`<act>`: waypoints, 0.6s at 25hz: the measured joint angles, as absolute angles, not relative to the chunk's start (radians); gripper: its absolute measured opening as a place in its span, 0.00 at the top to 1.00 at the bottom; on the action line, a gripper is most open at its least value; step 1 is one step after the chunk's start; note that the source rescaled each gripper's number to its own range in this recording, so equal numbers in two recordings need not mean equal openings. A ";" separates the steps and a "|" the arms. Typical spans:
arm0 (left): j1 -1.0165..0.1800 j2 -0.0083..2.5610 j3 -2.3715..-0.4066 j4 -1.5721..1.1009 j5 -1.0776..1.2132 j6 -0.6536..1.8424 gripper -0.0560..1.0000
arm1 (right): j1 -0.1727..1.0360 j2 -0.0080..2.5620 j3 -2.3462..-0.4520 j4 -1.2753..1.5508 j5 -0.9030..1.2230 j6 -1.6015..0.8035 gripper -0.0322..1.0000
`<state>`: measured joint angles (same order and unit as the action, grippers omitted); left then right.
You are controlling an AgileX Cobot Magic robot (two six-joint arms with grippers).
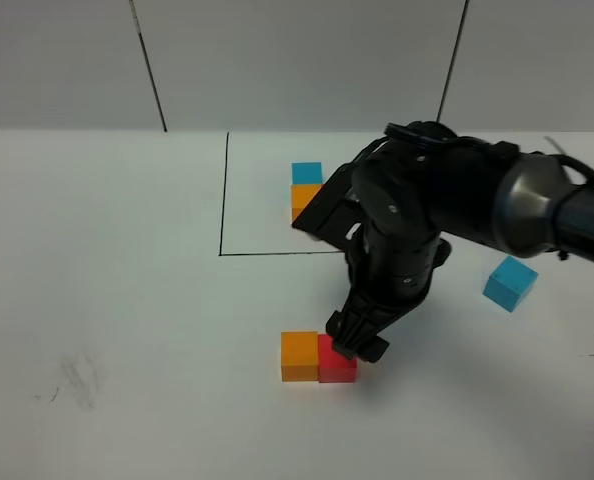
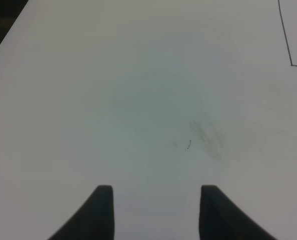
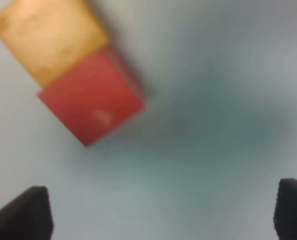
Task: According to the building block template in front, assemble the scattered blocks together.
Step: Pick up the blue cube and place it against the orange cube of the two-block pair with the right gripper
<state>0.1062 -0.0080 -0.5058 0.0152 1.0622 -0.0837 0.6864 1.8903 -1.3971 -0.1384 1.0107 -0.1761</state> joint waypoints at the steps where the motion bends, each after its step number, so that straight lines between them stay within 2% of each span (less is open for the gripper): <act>1: 0.106 -0.008 -0.506 0.015 1.062 -0.084 0.94 | 0.680 1.859 -1.379 -0.164 1.011 -0.117 0.20; 5: 0.106 -0.008 -0.506 0.015 1.062 -0.084 0.94 | 0.637 1.695 -1.255 -0.247 0.974 0.000 0.21; 11: 0.106 -0.008 -0.506 0.015 1.062 -0.084 0.94 | 0.527 1.495 -1.006 -0.328 0.770 0.000 0.22; 15: 0.106 -0.008 -0.506 0.015 1.062 -0.084 0.95 | 0.473 1.482 -0.945 -0.380 0.704 -0.058 0.22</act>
